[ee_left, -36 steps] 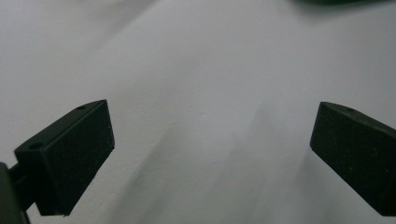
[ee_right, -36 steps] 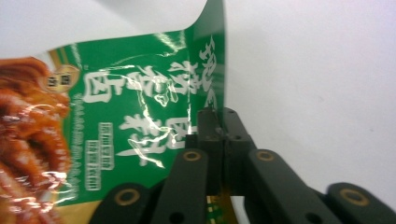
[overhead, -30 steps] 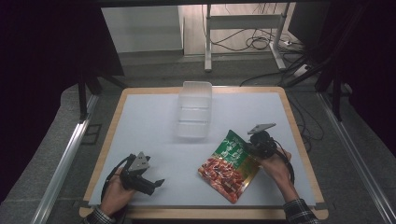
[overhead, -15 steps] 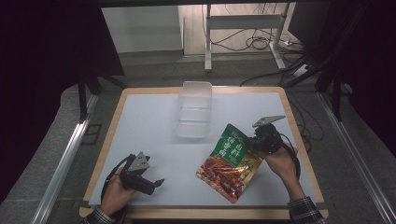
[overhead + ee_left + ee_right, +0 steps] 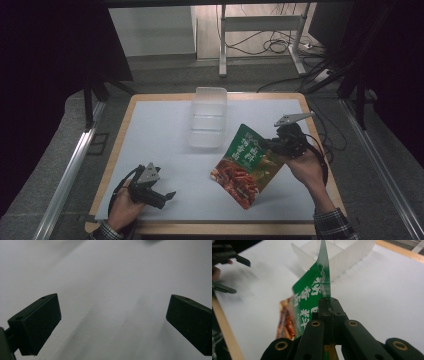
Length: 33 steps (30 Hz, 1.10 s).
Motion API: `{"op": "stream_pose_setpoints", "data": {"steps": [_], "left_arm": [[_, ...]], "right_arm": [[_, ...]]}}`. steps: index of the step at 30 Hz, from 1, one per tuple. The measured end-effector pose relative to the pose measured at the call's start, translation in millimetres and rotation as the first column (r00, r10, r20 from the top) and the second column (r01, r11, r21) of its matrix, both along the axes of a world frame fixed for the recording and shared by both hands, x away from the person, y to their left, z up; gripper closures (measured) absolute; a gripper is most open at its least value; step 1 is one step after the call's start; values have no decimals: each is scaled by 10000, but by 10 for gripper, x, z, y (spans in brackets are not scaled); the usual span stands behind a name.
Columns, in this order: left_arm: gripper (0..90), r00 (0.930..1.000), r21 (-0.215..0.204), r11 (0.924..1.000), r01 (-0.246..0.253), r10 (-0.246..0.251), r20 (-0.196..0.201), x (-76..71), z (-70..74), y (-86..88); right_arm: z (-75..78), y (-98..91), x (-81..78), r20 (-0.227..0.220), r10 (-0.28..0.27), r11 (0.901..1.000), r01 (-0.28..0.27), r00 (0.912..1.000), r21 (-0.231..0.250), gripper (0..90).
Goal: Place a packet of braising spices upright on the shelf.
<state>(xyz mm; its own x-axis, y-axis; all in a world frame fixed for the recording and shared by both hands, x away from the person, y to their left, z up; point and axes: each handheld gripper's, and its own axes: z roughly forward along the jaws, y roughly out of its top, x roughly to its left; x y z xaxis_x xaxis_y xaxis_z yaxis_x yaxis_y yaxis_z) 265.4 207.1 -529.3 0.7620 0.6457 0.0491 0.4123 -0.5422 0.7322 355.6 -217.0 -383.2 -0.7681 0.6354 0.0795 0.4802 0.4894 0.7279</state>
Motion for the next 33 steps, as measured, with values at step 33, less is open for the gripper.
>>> {"op": "stream_pose_setpoints", "data": {"steps": [33], "left_arm": [[0, 9995, -1006, 9948, -135, 107, -281, 10, 56, 75]], "right_arm": [[665, 24, 74, 1377, -263, 9996, 245, 9901, 151, 892]]}}
